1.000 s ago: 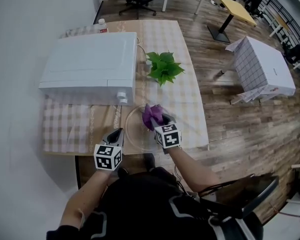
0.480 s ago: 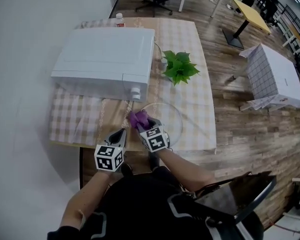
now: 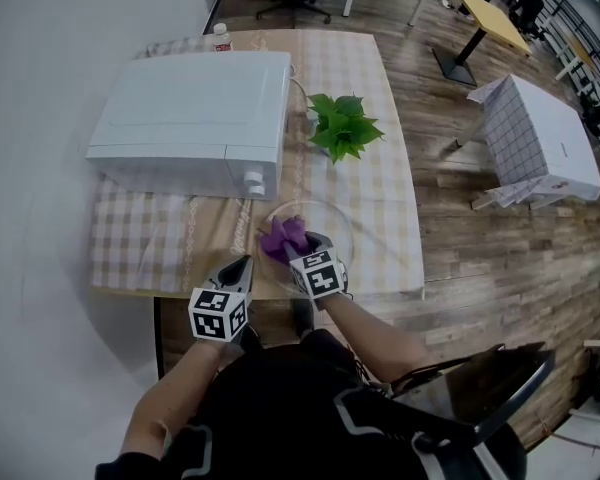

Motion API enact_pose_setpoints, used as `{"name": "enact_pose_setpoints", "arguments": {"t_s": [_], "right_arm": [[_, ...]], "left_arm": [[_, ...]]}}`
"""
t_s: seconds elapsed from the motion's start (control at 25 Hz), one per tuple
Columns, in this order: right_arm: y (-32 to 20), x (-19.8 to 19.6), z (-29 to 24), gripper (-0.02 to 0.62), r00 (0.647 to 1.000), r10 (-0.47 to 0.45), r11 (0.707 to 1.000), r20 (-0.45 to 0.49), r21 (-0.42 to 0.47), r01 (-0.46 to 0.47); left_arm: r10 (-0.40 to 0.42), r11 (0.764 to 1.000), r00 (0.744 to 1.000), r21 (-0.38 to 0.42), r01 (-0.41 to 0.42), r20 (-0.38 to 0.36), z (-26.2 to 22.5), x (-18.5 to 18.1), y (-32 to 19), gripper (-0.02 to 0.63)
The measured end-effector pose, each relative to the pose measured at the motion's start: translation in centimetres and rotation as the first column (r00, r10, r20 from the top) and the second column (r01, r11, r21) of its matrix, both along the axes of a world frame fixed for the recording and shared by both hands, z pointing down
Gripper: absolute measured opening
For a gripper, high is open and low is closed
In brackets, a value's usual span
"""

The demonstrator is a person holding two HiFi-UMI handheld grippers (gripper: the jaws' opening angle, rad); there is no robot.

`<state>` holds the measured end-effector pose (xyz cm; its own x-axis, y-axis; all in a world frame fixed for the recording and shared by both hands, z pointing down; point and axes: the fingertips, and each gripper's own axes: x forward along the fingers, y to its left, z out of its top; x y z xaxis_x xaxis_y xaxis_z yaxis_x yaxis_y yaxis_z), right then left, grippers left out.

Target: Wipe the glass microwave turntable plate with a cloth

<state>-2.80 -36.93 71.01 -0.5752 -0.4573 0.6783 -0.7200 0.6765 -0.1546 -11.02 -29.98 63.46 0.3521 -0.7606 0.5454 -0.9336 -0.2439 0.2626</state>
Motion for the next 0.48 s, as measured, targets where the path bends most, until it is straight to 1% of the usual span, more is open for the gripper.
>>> {"name": "enact_pose_setpoints", "arguments": {"t_s": [0.48], "right_arm": [[-1.0, 7.0, 0.2, 0.149, 0.991, 0.134, 0.991, -0.025, -0.004, -0.134]], "left_arm": [[0.111, 0.994, 0.994, 0.009, -0.111, -0.009, -0.2, 4.4, -1.4, 0.005]]}}
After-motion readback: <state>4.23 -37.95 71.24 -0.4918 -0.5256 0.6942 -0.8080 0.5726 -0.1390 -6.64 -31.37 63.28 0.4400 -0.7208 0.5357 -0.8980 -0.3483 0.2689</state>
